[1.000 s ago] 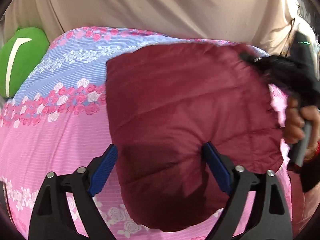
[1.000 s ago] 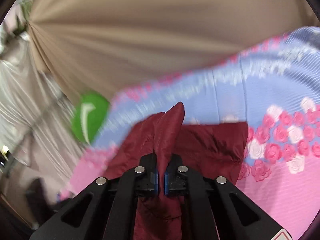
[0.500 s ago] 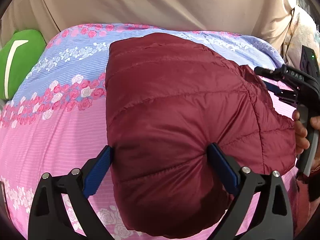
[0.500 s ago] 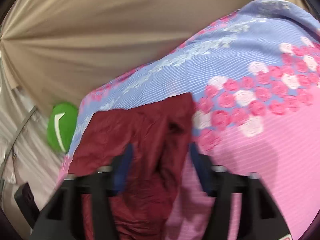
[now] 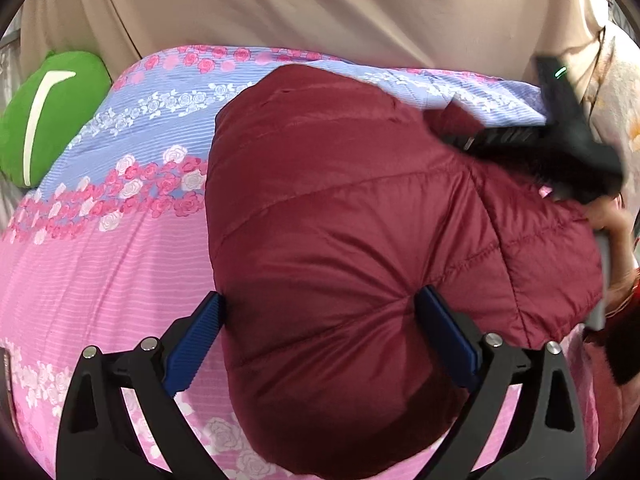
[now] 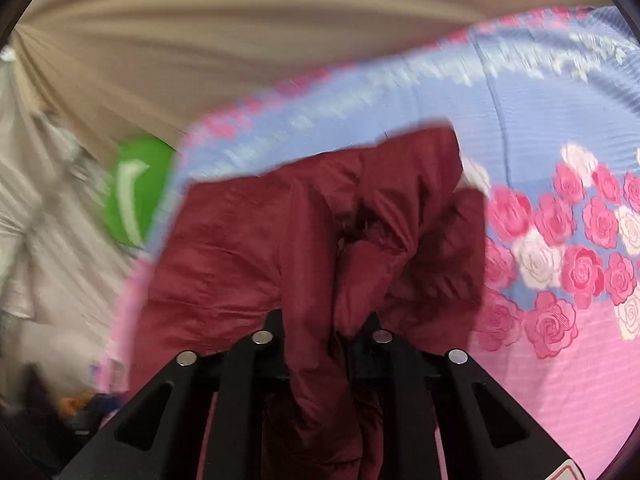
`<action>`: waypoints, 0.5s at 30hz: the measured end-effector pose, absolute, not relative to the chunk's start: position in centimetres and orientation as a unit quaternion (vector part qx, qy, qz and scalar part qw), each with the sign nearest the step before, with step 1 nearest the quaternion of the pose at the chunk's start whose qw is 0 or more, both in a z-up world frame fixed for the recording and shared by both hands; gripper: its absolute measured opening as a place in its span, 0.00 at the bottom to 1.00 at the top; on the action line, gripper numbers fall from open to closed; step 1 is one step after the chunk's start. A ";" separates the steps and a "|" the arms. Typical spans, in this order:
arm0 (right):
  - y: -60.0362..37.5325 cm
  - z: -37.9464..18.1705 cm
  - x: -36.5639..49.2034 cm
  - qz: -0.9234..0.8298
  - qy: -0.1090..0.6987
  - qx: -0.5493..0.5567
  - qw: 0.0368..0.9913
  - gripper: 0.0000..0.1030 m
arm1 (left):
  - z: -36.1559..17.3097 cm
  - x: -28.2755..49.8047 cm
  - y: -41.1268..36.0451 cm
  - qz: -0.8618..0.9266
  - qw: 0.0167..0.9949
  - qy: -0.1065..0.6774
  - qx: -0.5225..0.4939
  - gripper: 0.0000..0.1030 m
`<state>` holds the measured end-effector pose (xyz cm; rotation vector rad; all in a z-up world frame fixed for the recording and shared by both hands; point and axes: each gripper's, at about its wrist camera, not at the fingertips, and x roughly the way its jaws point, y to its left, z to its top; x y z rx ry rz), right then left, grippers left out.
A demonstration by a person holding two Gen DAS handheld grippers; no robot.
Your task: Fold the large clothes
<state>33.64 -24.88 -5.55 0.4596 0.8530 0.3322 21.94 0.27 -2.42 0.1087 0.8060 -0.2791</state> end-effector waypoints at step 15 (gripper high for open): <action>-23.1 0.8 19.3 0.092 0.344 0.125 0.926 0.10 | -2.9 22.0 -0.1 -0.119 0.905 0.404 0.053 0.96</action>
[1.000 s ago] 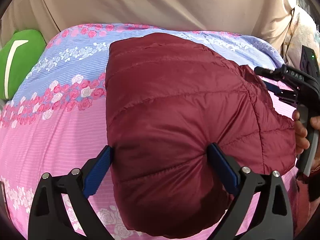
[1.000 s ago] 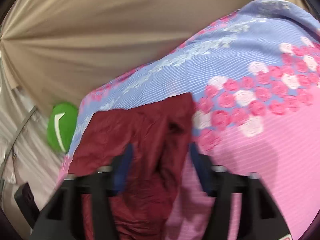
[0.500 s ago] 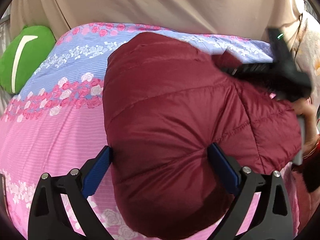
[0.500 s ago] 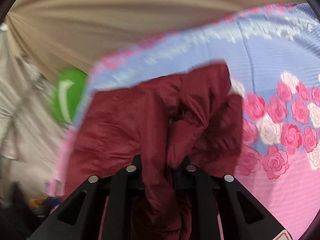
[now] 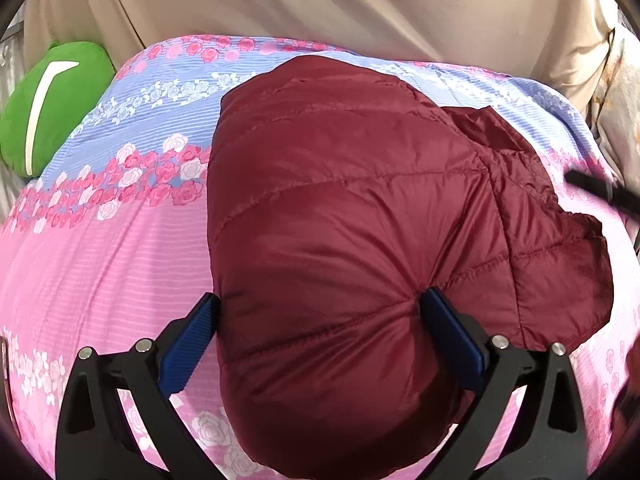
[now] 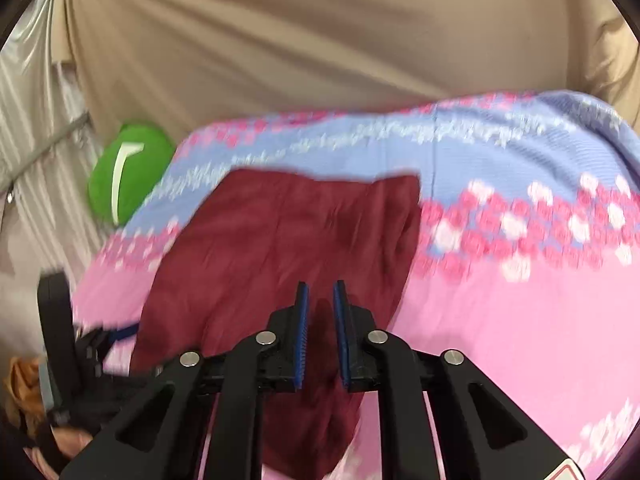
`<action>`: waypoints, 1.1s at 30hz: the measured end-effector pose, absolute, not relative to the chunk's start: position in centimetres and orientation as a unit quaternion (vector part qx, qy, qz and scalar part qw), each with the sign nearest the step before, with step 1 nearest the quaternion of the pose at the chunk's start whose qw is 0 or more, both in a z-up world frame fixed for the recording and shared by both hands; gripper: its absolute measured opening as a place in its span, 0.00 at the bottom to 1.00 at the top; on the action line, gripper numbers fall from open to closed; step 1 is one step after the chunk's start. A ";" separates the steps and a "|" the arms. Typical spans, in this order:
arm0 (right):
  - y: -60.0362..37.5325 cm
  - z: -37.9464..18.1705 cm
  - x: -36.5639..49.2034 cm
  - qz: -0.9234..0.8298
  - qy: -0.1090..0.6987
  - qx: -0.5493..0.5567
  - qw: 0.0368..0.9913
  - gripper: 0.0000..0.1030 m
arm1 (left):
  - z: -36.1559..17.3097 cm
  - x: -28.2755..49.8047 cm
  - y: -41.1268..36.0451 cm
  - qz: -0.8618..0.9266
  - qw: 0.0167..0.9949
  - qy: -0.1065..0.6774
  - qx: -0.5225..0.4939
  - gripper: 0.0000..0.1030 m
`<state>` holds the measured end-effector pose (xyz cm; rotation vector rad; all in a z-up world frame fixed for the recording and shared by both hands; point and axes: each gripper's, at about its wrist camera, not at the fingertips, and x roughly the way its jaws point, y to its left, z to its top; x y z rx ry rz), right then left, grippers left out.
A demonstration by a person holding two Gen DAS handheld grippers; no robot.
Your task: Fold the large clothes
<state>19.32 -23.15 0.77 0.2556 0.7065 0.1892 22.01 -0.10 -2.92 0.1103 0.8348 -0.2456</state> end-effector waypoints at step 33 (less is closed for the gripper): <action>-23.5 0.9 21.5 0.064 0.363 0.115 0.922 0.01 | -0.9 24.5 1.0 -0.130 0.900 0.415 -0.003 0.95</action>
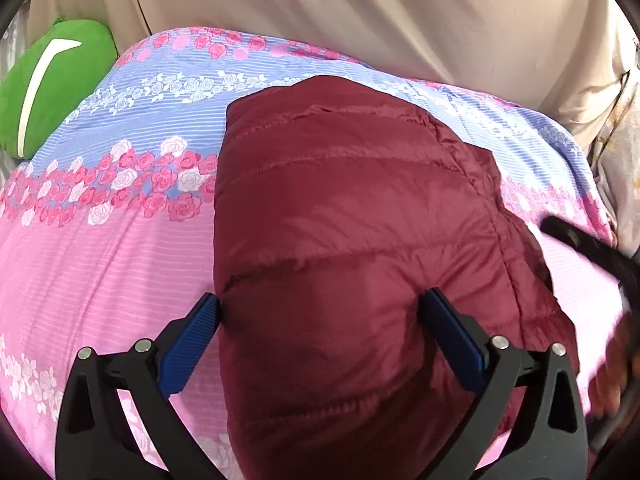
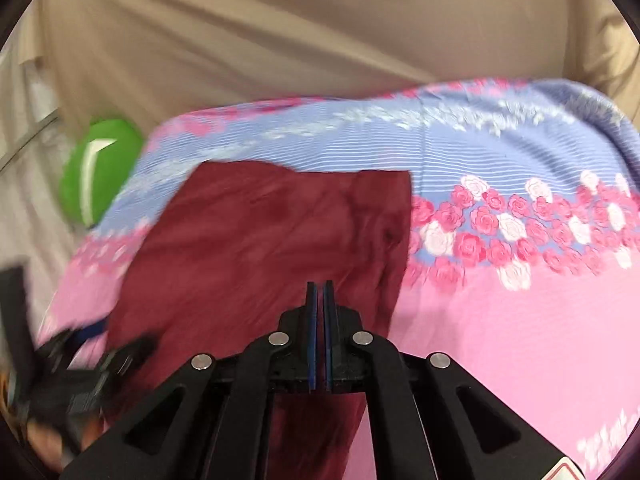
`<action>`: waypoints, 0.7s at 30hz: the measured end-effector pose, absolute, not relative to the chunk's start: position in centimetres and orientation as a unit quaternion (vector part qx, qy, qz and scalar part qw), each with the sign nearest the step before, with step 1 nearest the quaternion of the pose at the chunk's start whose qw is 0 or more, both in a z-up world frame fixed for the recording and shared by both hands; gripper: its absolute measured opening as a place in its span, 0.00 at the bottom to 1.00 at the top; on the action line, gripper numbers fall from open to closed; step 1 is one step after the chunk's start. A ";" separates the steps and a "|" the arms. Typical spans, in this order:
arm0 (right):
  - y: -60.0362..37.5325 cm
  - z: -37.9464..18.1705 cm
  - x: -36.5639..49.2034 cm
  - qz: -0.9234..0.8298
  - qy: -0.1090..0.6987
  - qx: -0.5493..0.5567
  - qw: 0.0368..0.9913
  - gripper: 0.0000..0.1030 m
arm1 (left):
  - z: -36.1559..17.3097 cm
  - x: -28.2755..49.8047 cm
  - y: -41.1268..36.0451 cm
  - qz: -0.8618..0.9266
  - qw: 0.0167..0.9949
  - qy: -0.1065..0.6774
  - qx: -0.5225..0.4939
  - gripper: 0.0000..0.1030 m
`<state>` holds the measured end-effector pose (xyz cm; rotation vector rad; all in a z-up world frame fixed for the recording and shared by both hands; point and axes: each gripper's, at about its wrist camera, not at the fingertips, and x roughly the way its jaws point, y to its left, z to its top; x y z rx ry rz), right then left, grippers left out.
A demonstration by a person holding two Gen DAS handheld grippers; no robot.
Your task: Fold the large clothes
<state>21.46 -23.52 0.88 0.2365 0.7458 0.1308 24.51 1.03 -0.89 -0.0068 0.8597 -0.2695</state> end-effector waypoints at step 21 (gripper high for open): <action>-21.0 -6.8 14.9 0.083 0.433 0.148 0.885 0.00 | -3.5 18.9 3.4 -0.109 0.899 0.425 -0.010 0.96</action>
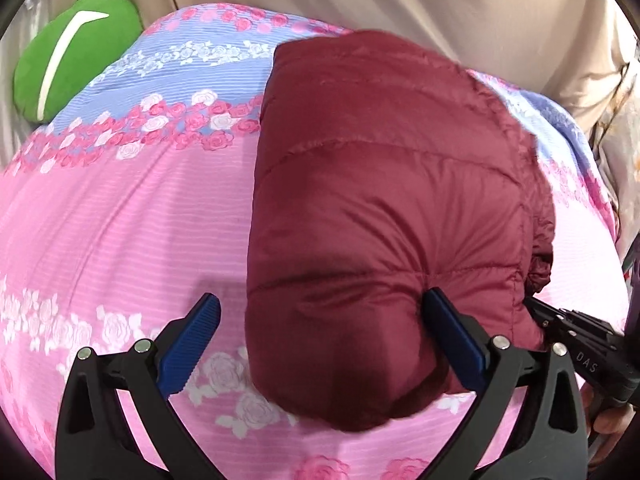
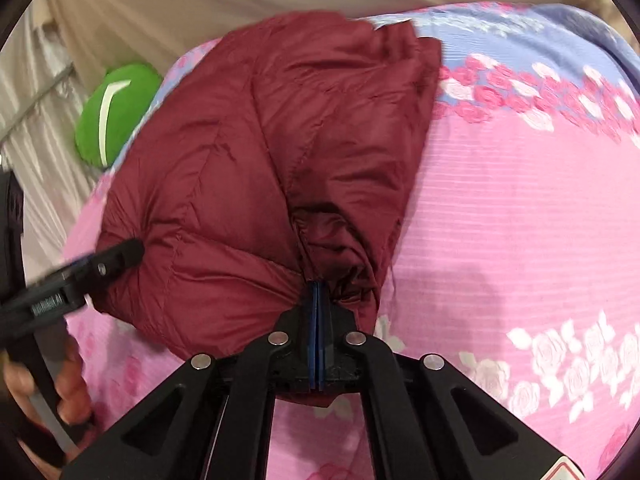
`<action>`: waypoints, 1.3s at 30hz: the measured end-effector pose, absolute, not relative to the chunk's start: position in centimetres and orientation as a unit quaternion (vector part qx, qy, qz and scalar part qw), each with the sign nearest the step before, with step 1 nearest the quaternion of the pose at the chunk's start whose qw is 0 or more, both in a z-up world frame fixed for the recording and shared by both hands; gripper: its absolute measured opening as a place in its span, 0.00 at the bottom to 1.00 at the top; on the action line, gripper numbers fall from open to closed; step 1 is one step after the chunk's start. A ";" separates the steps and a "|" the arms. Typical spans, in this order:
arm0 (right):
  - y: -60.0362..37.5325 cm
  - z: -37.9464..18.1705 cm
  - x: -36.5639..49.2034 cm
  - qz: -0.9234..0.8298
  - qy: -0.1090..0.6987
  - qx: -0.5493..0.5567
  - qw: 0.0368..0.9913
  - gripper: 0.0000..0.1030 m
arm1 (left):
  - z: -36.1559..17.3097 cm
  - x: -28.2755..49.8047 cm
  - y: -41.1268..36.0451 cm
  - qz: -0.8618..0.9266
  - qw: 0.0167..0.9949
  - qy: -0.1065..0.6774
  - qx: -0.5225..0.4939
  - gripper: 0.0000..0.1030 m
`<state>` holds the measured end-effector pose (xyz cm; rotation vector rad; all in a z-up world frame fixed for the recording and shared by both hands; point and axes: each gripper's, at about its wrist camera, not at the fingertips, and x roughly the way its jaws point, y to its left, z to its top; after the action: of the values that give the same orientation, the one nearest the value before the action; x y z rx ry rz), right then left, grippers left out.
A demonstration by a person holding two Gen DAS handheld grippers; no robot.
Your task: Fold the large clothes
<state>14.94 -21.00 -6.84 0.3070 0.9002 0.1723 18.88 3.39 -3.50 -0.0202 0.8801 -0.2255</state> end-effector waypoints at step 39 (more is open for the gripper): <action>-17.3 -4.5 4.7 -0.035 0.337 0.086 0.937 0.45 | -3.3 11.7 2.2 -0.048 0.927 0.370 0.021 0.96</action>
<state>4.72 -17.32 -4.49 0.1767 0.6896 -0.0706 11.71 2.19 -3.29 0.0441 0.7590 -0.0981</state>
